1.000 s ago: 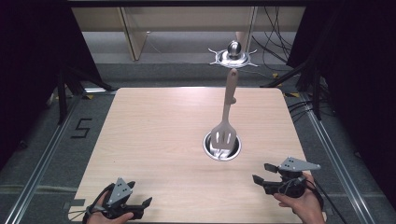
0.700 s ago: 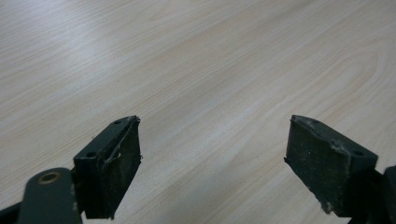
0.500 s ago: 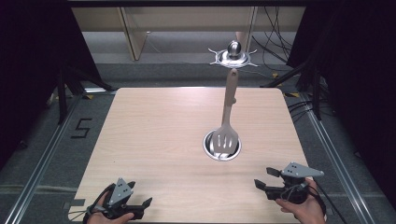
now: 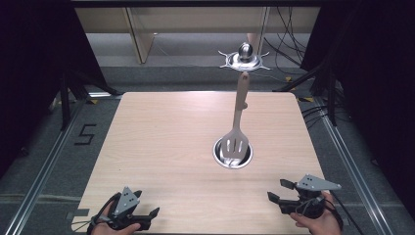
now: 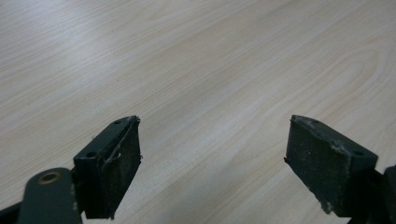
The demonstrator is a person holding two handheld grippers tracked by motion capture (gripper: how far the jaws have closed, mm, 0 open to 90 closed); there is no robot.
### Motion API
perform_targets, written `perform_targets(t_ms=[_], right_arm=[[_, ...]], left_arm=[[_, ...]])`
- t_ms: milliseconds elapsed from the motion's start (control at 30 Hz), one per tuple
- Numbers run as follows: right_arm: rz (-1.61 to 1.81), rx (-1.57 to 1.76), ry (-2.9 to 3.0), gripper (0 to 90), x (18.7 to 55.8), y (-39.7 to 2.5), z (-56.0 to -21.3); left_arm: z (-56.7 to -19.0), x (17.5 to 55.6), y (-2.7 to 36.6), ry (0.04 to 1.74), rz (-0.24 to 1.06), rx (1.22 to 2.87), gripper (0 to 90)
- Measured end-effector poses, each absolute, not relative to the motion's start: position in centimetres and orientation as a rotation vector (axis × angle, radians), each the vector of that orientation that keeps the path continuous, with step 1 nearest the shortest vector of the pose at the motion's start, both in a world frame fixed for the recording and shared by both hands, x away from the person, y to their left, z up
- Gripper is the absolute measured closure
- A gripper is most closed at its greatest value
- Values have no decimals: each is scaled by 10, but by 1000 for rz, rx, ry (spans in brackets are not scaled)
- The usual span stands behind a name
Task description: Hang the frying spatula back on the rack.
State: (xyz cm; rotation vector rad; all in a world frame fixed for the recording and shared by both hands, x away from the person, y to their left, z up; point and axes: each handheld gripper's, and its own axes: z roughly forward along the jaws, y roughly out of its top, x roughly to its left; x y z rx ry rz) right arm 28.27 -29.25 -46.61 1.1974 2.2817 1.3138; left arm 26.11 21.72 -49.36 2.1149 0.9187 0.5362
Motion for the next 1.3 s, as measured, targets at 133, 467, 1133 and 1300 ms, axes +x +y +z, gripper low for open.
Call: perform_targets(t_ms=[133, 467, 1133, 1300], right_arm=[[1296, 1172, 2288, 312, 281, -295, -470], [1315, 1155, 2272, 297, 277, -299, -477], [1296, 1206, 2255, 166, 269, -301, -484], [1283, 1251, 2241, 169, 263, -302, -485]], left_arm=[[-494, 260, 216, 928, 522, 2114, 172], [-494, 260, 216, 939, 522, 2102, 172], [-494, 263, 217, 882, 541, 2133, 172], [-494, 262, 217, 884, 545, 2130, 172]])
